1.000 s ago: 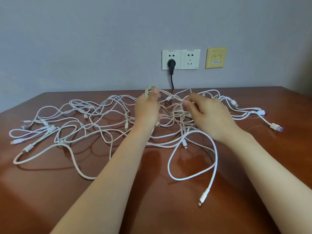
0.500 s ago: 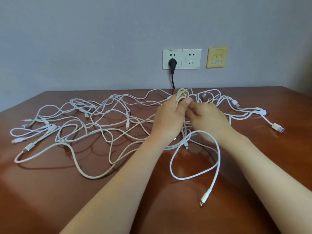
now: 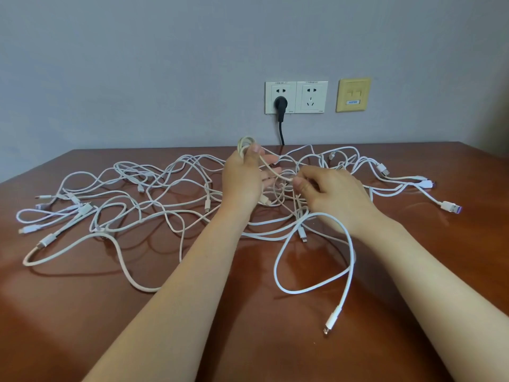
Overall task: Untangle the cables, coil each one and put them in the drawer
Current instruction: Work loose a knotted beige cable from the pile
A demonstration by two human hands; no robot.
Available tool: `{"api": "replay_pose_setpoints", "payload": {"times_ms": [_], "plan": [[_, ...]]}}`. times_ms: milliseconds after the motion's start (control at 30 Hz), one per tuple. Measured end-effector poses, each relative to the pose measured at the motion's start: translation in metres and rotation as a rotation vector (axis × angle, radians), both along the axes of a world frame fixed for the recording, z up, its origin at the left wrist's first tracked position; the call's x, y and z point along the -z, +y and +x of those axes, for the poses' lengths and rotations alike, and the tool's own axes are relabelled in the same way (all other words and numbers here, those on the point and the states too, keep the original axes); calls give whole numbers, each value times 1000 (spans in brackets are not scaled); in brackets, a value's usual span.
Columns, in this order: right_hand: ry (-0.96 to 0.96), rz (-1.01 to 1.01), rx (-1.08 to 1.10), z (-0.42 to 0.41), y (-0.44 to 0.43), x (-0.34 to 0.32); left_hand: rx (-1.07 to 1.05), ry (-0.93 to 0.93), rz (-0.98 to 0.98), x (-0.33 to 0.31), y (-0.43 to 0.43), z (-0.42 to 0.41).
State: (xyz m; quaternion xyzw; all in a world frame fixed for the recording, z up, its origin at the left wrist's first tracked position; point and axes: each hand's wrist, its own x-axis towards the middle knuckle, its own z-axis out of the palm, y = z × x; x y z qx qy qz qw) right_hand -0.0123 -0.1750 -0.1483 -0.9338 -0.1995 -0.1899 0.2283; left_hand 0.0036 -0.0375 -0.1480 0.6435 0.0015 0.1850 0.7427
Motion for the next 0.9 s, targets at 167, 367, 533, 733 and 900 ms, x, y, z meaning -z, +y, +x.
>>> {"api": "replay_pose_setpoints", "payload": {"times_ms": [167, 367, 533, 733, 900], "plan": [[28, -4, -41, 3, -2, 3, 123, 8, -285, -6, 4, -4], [-13, 57, -100, 1, 3, 5, 140, -4, -147, -5, -5, -8], [-15, 77, -106, 0, 9, 5, 134, -52, -27, -2, -14, -10], [10, 220, -159, 0, 16, 11, 46, -123, 262, 4, -24, -10], [101, 474, -231, 2, 20, 8, 36, -143, 273, 2, -26, -14]]}}
